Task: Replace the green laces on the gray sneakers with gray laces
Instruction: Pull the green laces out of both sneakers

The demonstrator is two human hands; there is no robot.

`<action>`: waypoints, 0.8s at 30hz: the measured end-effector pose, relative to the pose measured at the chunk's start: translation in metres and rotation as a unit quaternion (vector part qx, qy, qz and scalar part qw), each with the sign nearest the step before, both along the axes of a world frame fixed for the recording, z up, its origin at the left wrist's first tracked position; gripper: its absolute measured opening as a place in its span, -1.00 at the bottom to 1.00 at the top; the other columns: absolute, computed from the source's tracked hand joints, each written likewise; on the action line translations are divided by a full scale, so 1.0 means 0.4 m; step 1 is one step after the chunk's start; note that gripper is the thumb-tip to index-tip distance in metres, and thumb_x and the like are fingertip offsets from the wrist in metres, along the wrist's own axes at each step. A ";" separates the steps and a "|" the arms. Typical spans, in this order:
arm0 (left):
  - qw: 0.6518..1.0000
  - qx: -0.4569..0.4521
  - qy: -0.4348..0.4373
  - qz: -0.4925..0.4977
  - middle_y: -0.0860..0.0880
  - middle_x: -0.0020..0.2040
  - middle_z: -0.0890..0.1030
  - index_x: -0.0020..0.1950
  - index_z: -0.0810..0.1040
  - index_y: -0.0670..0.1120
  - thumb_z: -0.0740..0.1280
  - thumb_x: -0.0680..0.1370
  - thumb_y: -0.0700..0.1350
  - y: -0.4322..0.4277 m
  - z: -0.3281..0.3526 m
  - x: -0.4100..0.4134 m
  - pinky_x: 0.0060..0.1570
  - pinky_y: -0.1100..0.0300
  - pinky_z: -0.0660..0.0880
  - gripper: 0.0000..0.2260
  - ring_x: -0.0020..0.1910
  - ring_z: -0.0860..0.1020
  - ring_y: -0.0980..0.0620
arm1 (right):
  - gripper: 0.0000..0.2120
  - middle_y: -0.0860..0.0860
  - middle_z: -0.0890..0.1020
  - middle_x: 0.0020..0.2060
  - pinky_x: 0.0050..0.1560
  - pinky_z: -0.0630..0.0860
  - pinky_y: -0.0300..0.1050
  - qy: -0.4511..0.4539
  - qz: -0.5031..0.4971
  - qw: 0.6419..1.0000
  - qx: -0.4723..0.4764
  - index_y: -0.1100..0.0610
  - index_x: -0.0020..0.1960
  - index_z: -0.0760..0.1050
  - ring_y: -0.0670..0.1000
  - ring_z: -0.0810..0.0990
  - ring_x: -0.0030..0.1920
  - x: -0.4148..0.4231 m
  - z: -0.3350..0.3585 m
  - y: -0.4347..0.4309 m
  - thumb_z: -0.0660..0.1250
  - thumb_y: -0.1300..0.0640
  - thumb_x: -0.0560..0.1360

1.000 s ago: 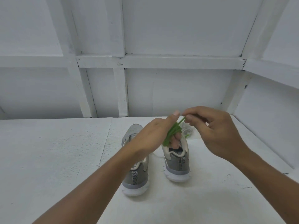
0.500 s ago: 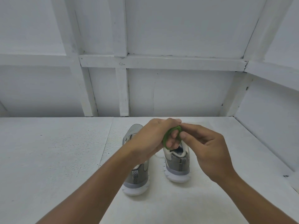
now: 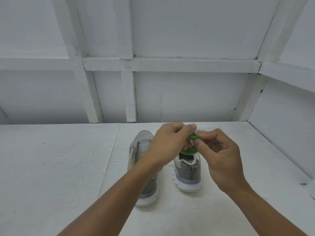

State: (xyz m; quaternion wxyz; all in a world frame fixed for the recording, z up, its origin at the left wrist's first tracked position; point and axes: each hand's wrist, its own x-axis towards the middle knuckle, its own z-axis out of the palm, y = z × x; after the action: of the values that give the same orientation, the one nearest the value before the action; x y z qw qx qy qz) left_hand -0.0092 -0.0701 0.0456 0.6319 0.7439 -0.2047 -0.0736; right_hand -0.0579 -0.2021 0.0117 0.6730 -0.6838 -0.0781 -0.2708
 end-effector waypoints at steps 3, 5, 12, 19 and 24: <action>1.000 0.009 -0.008 0.015 0.07 -0.43 0.54 -0.31 0.52 -0.04 0.26 0.59 0.10 -0.020 -0.019 0.006 -0.23 0.23 0.43 -0.67 -0.38 0.50 0.13 | -0.86 0.15 0.65 -0.13 -0.01 0.58 -0.17 0.012 -0.021 1.000 0.000 0.18 -0.11 0.54 0.09 0.65 -0.07 0.013 -0.015 -0.019 0.35 0.40 0.47; 0.999 0.006 -0.019 0.027 0.11 -0.38 0.55 -0.28 0.51 0.01 0.26 0.59 0.12 -0.030 -0.027 0.011 -0.22 0.22 0.44 -0.69 -0.34 0.52 0.15 | -0.86 0.20 0.63 -0.09 0.02 0.58 -0.12 0.016 -0.030 0.999 0.004 0.20 -0.09 0.52 0.13 0.64 -0.03 0.019 -0.022 -0.028 0.34 0.42 0.48; 0.999 -0.029 -0.030 0.035 0.09 -0.26 0.59 -0.21 0.54 0.02 0.26 0.59 0.12 -0.051 -0.052 0.013 -0.22 0.27 0.49 -0.73 -0.26 0.55 0.16 | -0.84 -0.14 0.63 -0.24 -0.13 0.54 -0.36 0.013 -0.072 0.997 -0.011 0.18 -0.12 0.51 -0.16 0.62 -0.15 0.020 -0.014 -0.038 0.34 0.42 0.48; 0.989 -0.034 0.020 0.142 0.12 -0.03 0.59 0.04 0.54 0.01 0.25 0.60 0.05 -0.071 -0.119 0.034 0.06 0.20 0.48 -0.85 0.00 0.55 0.14 | -0.93 0.12 0.66 -0.16 -0.05 0.59 -0.20 0.043 -0.127 0.991 0.013 0.22 -0.09 0.53 0.10 0.66 -0.09 0.049 -0.021 -0.114 0.37 0.36 0.48; 0.980 0.031 0.023 0.196 0.05 0.29 0.45 0.35 0.41 -0.01 0.22 0.60 -0.05 -0.099 -0.209 0.037 0.30 0.15 0.35 -0.69 0.30 0.40 0.08 | -0.93 0.08 0.67 -0.23 0.07 0.58 0.05 0.125 -0.159 0.979 0.005 0.20 -0.13 0.55 0.12 0.69 -0.11 0.083 -0.075 -0.221 0.38 0.32 0.49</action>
State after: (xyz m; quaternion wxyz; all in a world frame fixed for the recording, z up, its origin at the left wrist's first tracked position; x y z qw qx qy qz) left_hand 0.0056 -0.1098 -0.0379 0.6154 0.7868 -0.0379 0.0279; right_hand -0.0246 -0.2907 -0.0182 0.6295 -0.7125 0.1177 -0.2867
